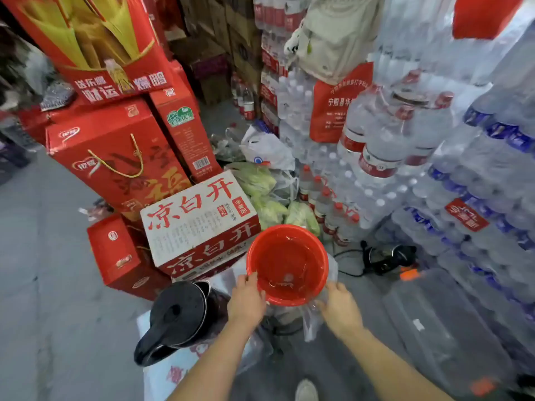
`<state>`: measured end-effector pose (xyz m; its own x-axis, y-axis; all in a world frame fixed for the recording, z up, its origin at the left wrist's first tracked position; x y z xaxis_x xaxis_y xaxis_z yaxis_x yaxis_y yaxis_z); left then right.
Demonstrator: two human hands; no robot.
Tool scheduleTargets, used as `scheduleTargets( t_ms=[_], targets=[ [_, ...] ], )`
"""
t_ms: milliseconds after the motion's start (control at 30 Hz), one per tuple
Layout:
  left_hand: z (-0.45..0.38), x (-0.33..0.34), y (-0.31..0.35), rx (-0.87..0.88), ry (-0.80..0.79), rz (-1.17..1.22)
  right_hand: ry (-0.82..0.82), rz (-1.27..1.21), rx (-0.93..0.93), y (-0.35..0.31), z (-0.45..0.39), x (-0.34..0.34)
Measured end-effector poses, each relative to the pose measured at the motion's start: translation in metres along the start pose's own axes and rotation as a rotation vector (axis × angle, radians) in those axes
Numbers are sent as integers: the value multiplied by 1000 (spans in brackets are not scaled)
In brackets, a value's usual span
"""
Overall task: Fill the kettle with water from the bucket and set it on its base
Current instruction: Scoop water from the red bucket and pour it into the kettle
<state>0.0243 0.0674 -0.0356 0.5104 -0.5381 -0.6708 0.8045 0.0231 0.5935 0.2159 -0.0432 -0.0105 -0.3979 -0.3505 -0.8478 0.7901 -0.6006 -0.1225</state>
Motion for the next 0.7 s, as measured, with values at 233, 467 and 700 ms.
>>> scheduleTargets(
  t_ms=[233, 467, 700],
  targets=[
    [-42, 18, -14, -181, -17, 45, -274, -244, 183, -15, -52, 35],
    [-70, 14, -24, -162, 26, 138, -456, -395, 238, -36, -88, 39],
    [-74, 2, -20, -106, -11, 159, -425, -829, 367, -47, -85, 54]
  ],
)
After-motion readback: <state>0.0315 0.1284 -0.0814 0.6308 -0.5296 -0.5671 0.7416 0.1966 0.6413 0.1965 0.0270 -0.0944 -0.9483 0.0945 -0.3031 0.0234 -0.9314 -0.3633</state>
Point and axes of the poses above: each hand's wrist, its own z-axis away from the middle knuckle, its own x-axis out of the palm, y = z × x, the point moved 8 cm from there along -z, towards the middle knuckle, and after that the axes turned 15 degrees about z, right-handed, at the moved point
